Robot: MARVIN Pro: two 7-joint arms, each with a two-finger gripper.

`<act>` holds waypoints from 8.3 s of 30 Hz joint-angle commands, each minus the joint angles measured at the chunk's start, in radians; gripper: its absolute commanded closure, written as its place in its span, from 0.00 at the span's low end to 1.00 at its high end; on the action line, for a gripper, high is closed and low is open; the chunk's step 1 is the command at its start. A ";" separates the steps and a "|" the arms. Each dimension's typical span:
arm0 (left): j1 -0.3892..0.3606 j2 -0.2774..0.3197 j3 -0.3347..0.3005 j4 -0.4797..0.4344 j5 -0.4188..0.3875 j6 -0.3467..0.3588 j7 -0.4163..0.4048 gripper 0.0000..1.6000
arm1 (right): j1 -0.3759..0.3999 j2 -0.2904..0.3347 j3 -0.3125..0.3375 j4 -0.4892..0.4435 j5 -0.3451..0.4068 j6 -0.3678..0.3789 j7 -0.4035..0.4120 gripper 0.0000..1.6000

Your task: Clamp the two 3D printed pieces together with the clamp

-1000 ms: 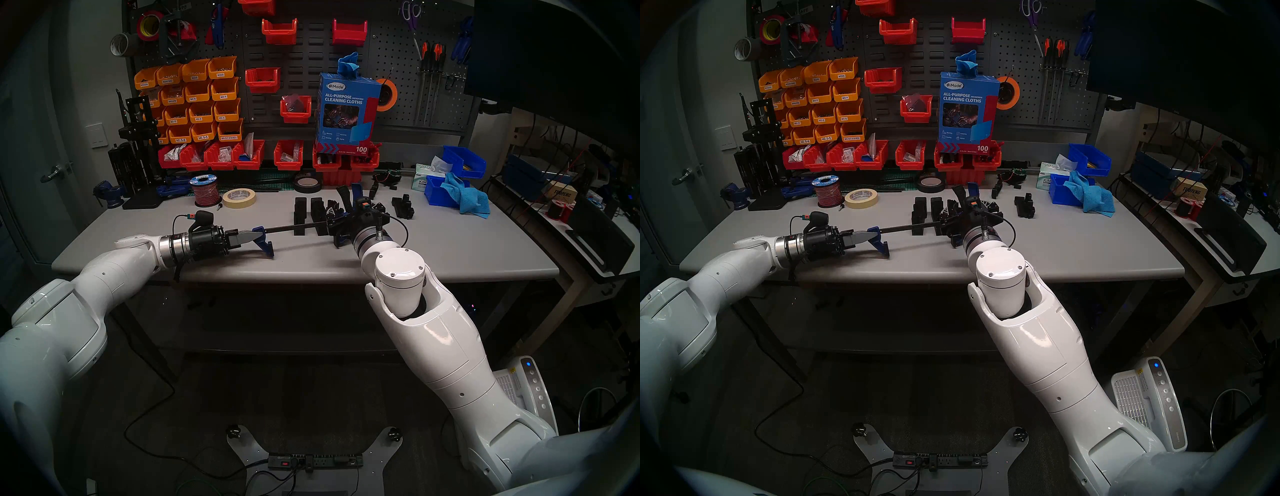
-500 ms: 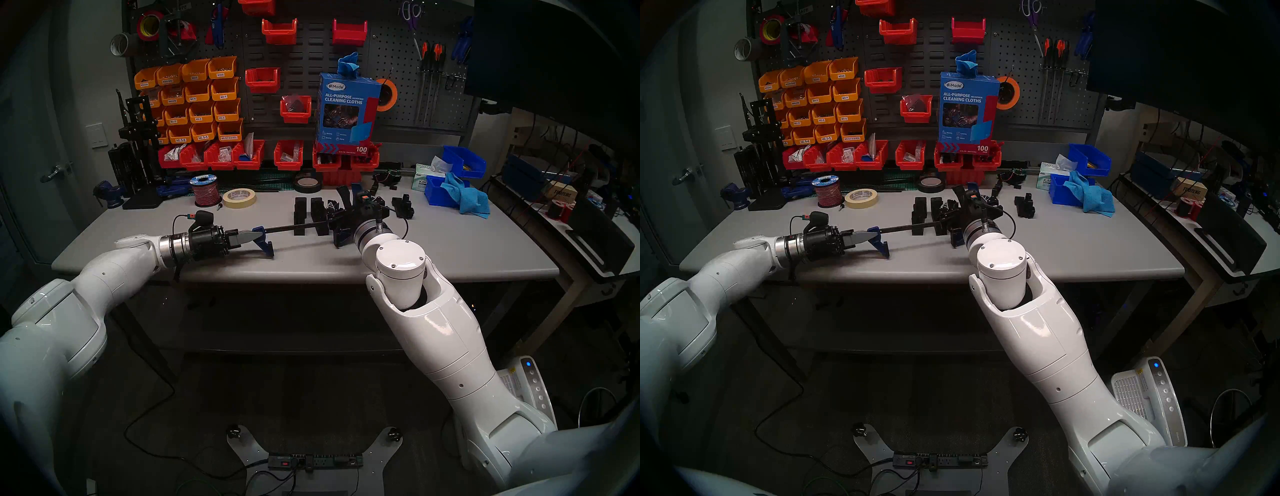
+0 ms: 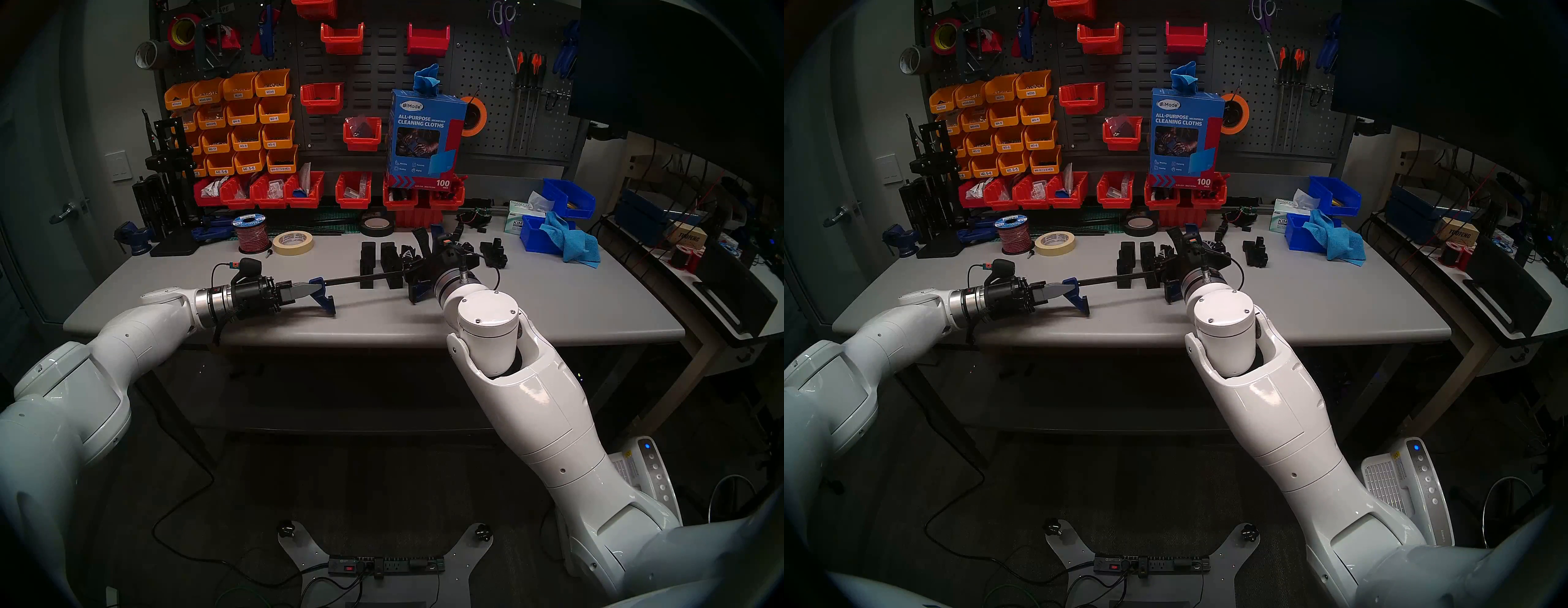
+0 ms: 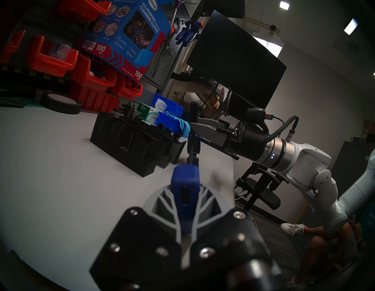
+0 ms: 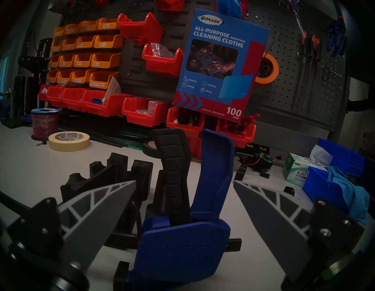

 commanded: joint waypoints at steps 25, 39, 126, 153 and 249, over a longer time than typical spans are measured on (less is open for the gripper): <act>-0.024 0.003 0.006 0.001 -0.020 -0.002 -0.001 1.00 | 0.078 -0.024 0.011 0.037 -0.001 0.068 0.053 0.00; -0.025 0.003 0.008 0.001 -0.022 -0.003 -0.001 1.00 | 0.125 -0.032 0.026 0.089 -0.008 0.131 0.070 0.00; -0.043 -0.017 0.037 0.035 -0.050 -0.001 -0.001 1.00 | -0.023 0.028 0.095 -0.026 0.071 0.051 0.183 1.00; -0.085 -0.080 0.034 0.072 -0.037 -0.017 -0.001 1.00 | -0.037 0.028 0.119 -0.045 0.077 0.008 0.175 1.00; -0.174 -0.100 -0.037 0.100 -0.030 -0.037 -0.001 1.00 | -0.013 0.022 0.179 -0.160 0.056 -0.070 0.180 1.00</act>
